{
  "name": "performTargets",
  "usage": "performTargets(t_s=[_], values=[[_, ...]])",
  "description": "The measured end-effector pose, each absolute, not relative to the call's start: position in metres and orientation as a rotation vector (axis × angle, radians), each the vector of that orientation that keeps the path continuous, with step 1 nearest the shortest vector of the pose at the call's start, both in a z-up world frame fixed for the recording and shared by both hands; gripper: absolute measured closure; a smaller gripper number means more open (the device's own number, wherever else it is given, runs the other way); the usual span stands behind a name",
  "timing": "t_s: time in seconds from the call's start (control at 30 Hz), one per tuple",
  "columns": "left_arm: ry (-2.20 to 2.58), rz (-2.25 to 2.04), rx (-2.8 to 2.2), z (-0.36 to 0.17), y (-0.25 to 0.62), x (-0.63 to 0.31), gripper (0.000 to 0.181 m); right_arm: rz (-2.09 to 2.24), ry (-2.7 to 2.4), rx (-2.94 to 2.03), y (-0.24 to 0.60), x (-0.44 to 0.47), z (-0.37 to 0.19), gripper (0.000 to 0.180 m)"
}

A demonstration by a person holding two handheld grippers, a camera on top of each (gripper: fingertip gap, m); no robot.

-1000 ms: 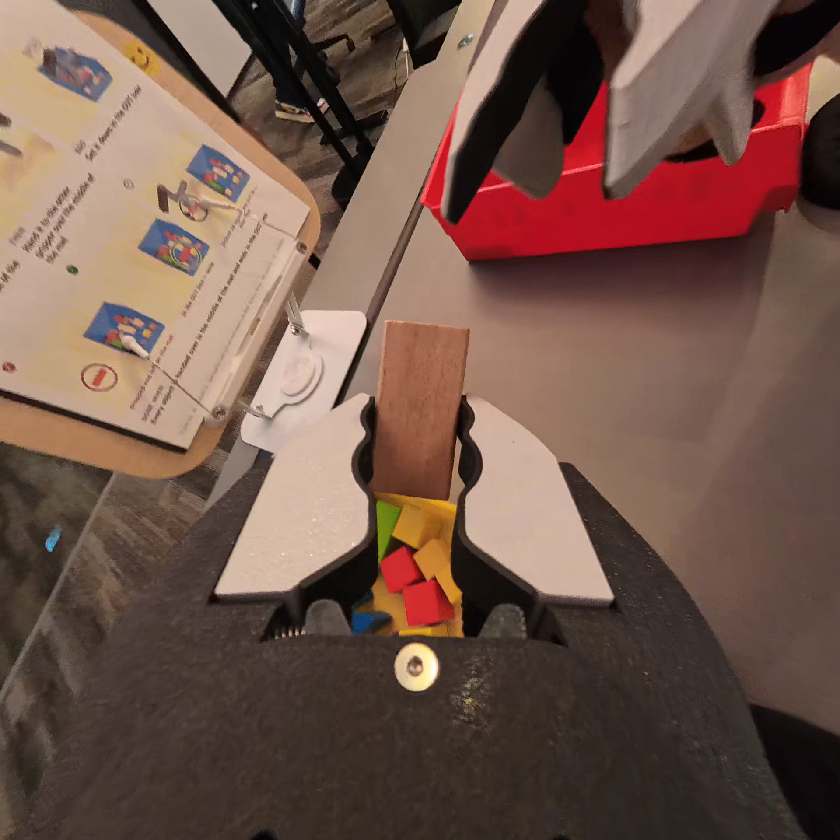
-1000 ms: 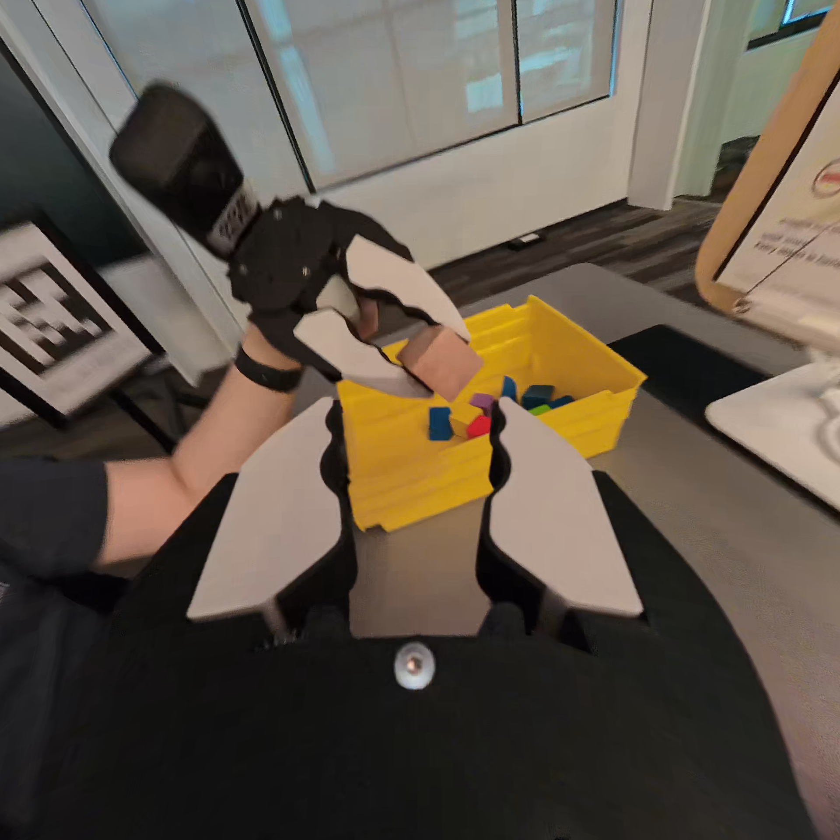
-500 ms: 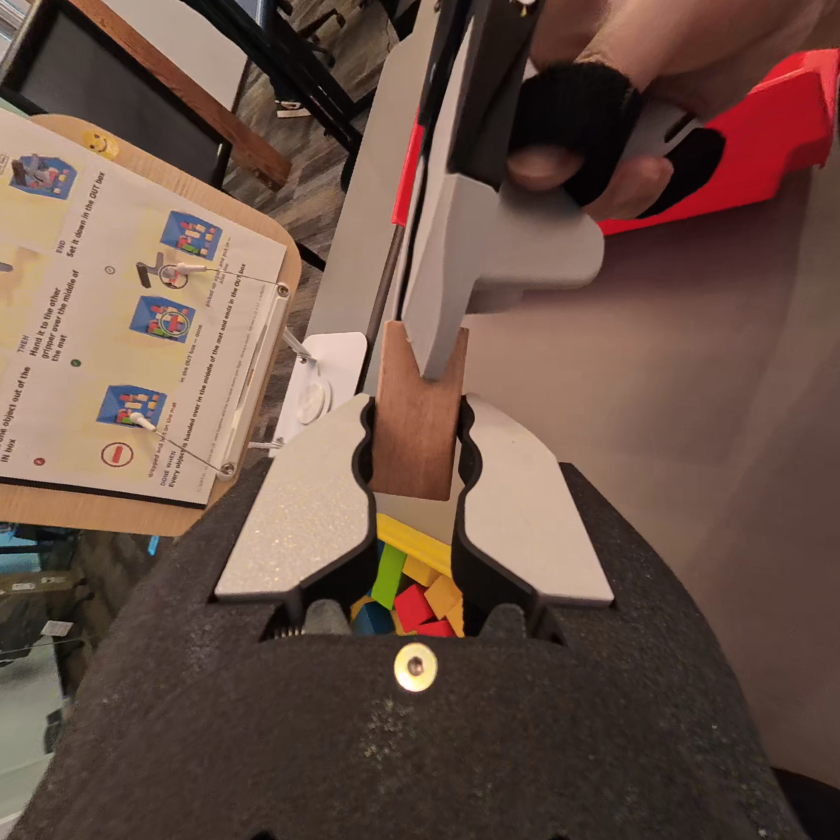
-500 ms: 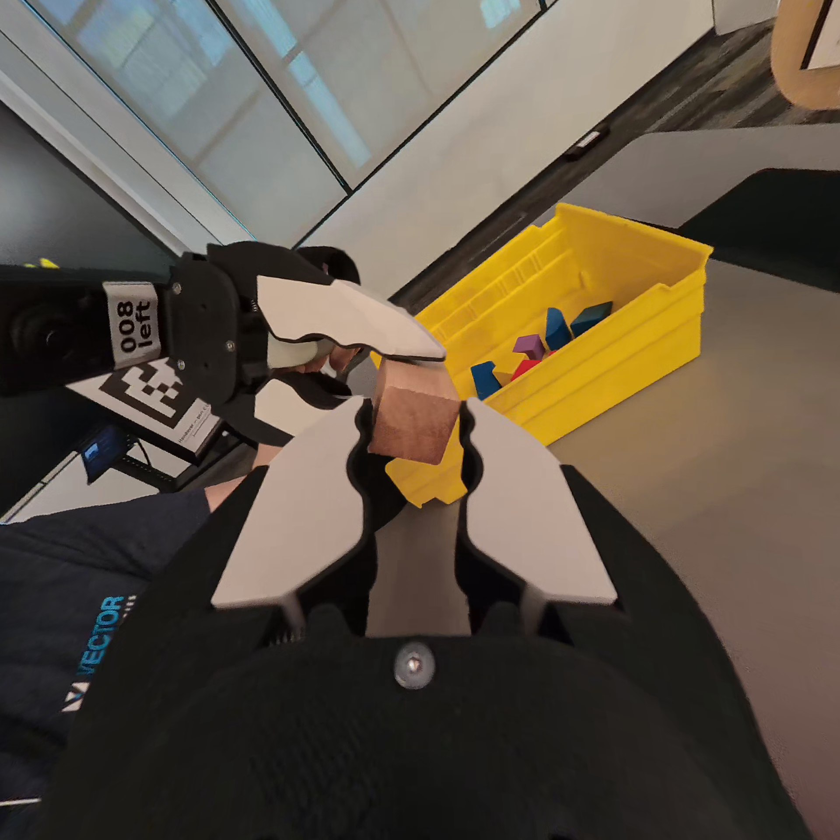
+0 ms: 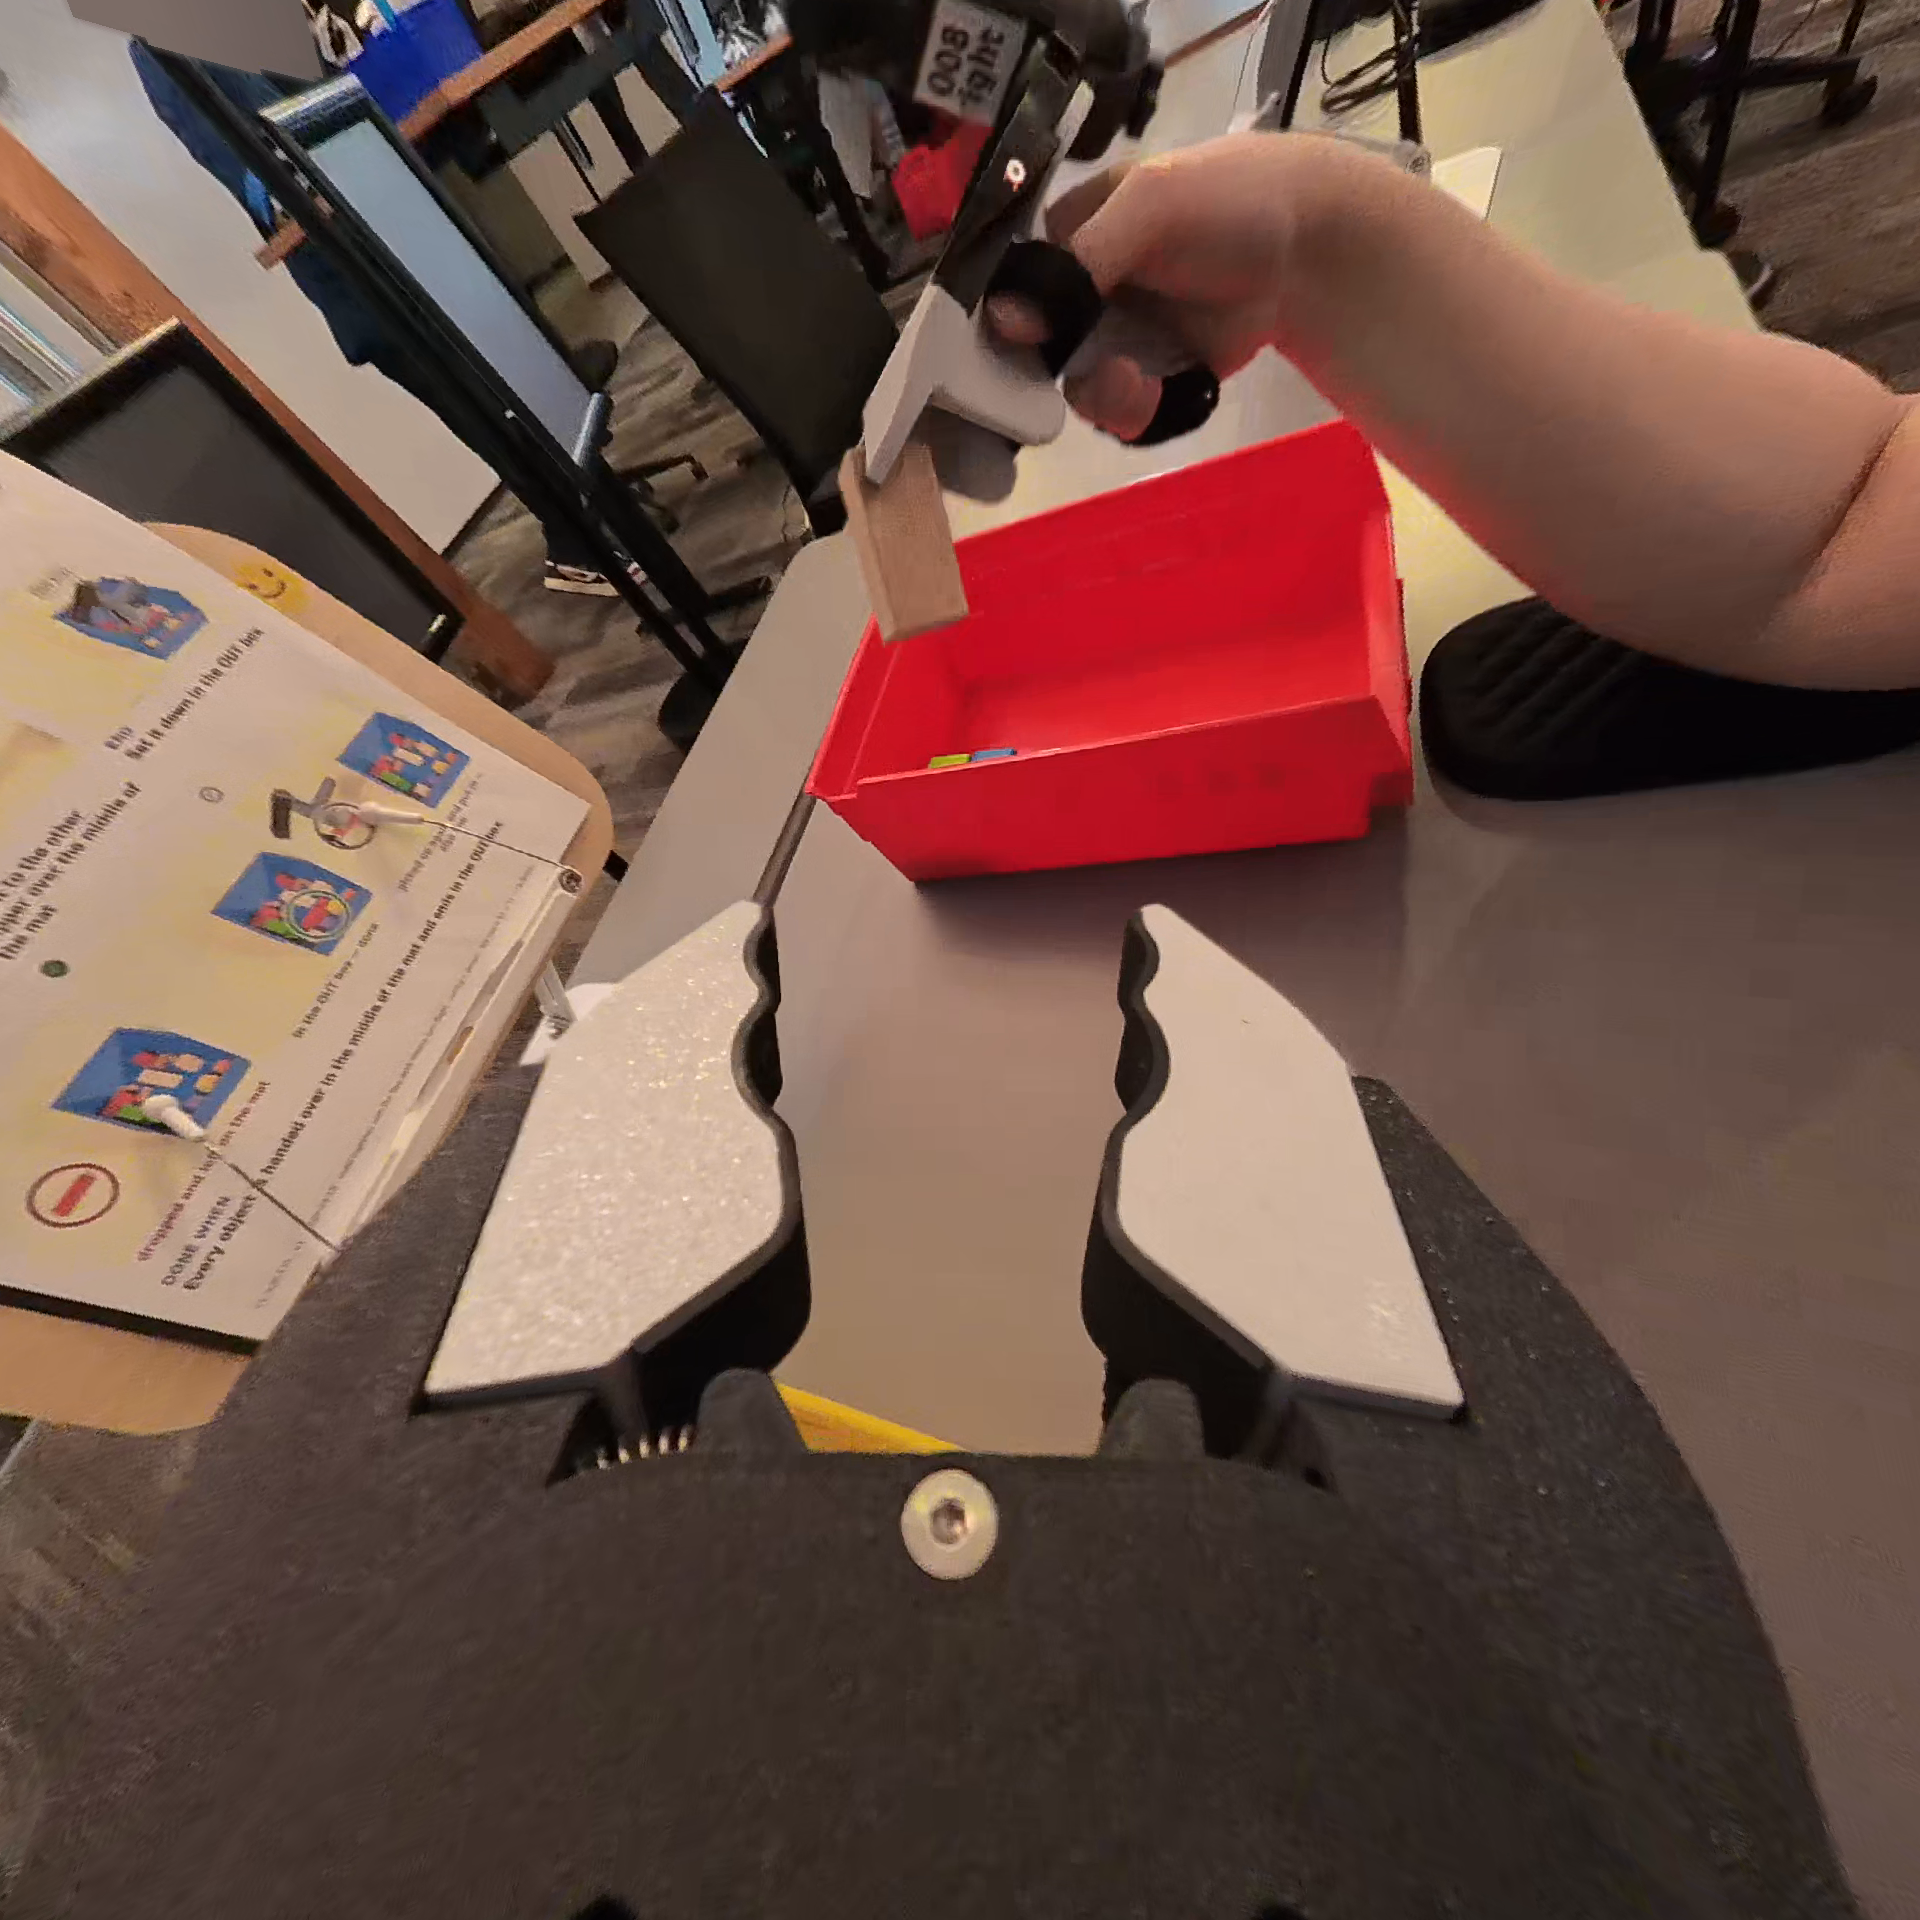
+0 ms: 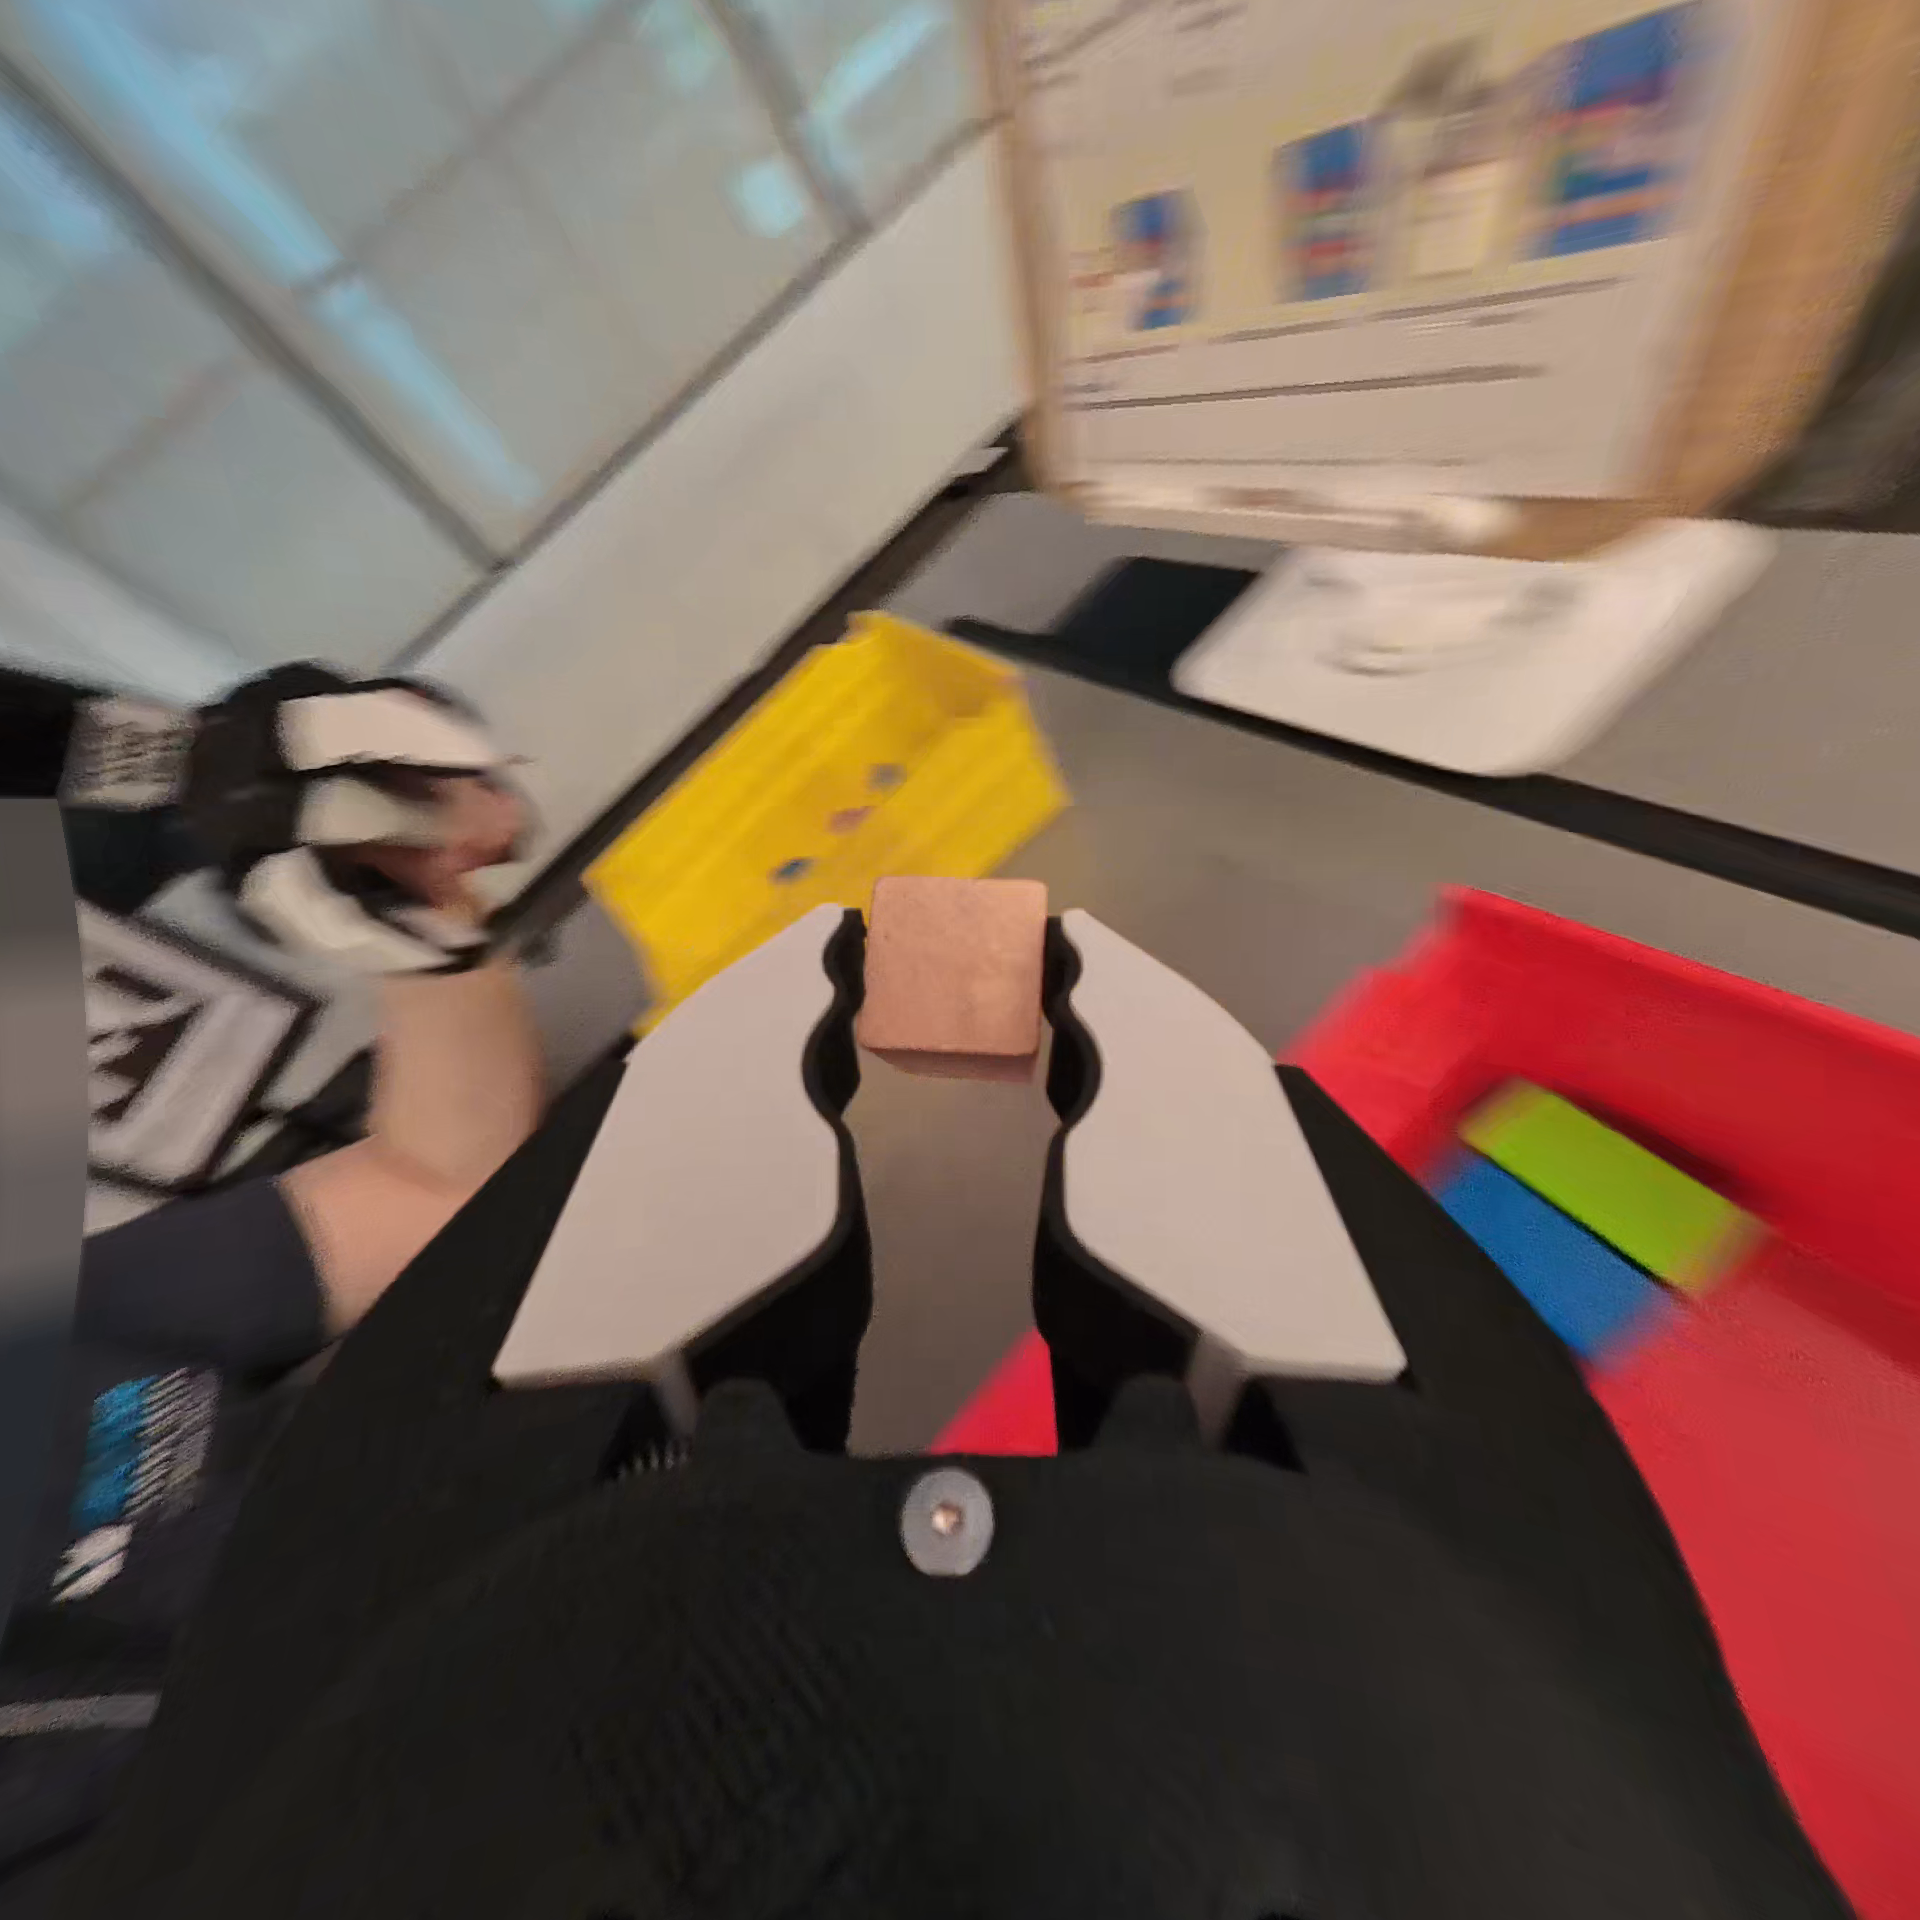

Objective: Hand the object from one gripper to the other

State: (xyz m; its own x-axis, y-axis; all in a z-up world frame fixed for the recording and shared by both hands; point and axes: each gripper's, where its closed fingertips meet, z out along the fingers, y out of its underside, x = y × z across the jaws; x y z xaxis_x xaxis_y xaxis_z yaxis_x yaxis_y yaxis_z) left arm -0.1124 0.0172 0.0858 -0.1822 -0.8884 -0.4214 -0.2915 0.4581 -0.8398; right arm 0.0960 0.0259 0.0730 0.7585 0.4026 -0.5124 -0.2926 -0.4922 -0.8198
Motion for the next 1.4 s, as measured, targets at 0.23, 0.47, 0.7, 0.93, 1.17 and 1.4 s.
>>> performTargets(t_s=[0.23,0.47,0.7,0.93,1.17,1.4], values=[[1.764,-0.757,-1.013,0.080,0.005,-0.106,0.121,0.785,0.333,-2.200,0.017,0.191,-0.038,0.146],[1.768,-0.729,-0.999,0.082,0.003,-0.108,0.123,0.952,0.424,-2.218,0.030,0.170,-0.087,0.146],[1.751,-0.717,-1.003,0.084,0.007,-0.110,0.127,0.905,0.471,-2.247,0.030,0.170,-0.111,0.146],[1.761,-0.700,-1.000,0.081,0.006,-0.108,0.127,0.849,0.302,-2.184,0.034,0.160,-0.106,0.146],[1.769,-0.715,-0.972,0.085,-0.001,-0.109,0.128,0.732,0.019,-2.207,0.018,0.151,-0.109,0.146],[1.781,-0.722,-0.948,0.088,-0.007,-0.111,0.128,0.555,-0.227,-2.371,-0.006,0.146,-0.114,0.145]])
